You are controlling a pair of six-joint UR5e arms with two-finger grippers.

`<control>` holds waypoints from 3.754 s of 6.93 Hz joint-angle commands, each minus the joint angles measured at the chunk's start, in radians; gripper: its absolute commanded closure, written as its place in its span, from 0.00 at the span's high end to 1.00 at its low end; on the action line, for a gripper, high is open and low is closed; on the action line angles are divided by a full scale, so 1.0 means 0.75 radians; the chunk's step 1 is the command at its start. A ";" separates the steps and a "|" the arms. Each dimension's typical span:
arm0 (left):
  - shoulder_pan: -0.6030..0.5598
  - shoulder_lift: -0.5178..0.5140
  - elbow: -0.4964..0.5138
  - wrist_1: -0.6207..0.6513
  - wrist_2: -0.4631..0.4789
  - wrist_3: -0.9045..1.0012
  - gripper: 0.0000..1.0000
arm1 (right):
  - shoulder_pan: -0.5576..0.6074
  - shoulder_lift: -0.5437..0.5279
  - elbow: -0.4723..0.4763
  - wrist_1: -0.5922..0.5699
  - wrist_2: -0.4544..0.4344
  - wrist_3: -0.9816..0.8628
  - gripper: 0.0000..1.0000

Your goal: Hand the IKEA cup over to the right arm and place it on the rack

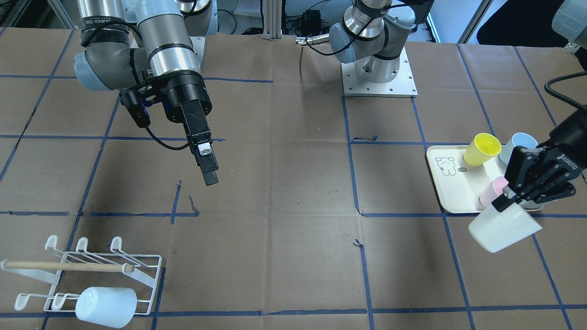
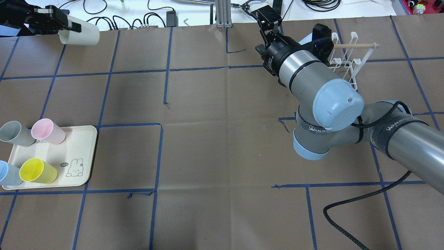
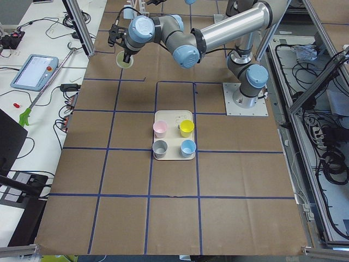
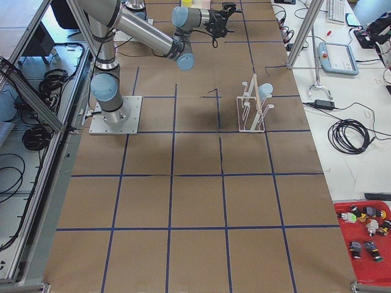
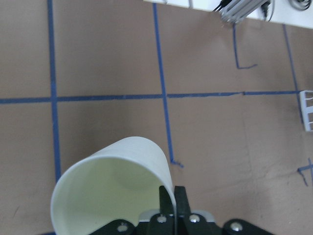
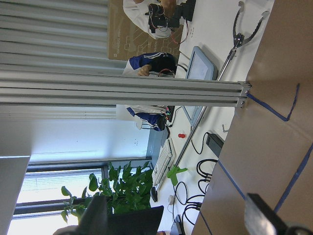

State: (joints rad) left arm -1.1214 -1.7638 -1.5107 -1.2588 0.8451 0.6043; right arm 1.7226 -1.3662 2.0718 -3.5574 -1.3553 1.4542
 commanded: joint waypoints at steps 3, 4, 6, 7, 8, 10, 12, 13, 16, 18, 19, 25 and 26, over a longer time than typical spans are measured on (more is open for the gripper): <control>-0.177 -0.010 -0.414 0.884 -0.388 0.041 0.00 | 0.000 0.003 0.007 -0.002 -0.001 0.000 1.00; -0.202 -0.011 -0.525 1.087 -0.447 0.041 0.01 | 0.000 -0.003 0.003 0.000 -0.001 0.000 1.00; -0.211 -0.027 -0.697 1.405 -0.551 0.039 0.01 | 0.004 -0.007 0.011 0.000 -0.001 0.000 1.00; -0.211 -0.027 -0.763 1.499 -0.623 0.037 0.02 | 0.006 0.001 0.011 0.006 0.021 0.004 1.00; -0.215 -0.025 -0.822 1.602 -0.638 0.035 0.02 | 0.008 0.005 0.013 0.006 0.019 -0.002 1.00; -0.263 -0.025 -0.929 1.760 -0.712 0.029 0.04 | 0.057 0.040 0.011 0.043 0.024 0.022 1.00; -0.321 -0.021 -0.931 1.764 -0.706 0.023 0.05 | 0.094 0.069 0.003 0.084 0.024 0.195 1.00; -0.335 -0.019 -0.931 1.764 -0.699 0.023 0.05 | 0.102 0.065 0.007 0.106 0.024 0.211 1.00; -0.337 -0.013 -0.933 1.764 -0.699 0.023 0.05 | 0.143 0.067 -0.007 0.111 0.028 0.323 1.00; -0.337 -0.004 -0.933 1.764 -0.697 0.006 0.05 | 0.184 0.075 -0.044 0.115 0.028 0.380 1.00; -0.337 -0.004 -0.933 1.764 -0.699 0.006 0.06 | 0.194 0.071 -0.034 0.115 0.028 0.386 1.00; -0.339 -0.002 -0.933 1.764 -0.701 0.004 0.07 | 0.235 0.071 -0.046 0.223 0.046 0.440 1.00; -0.339 -0.004 -0.933 1.764 -0.701 0.004 0.07 | 0.235 0.071 -0.056 0.233 0.046 0.440 1.00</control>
State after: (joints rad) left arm -1.3757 -1.7666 -2.2105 0.0644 0.3191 0.6075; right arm 1.8983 -1.3132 2.0362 -3.3907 -1.3214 1.7838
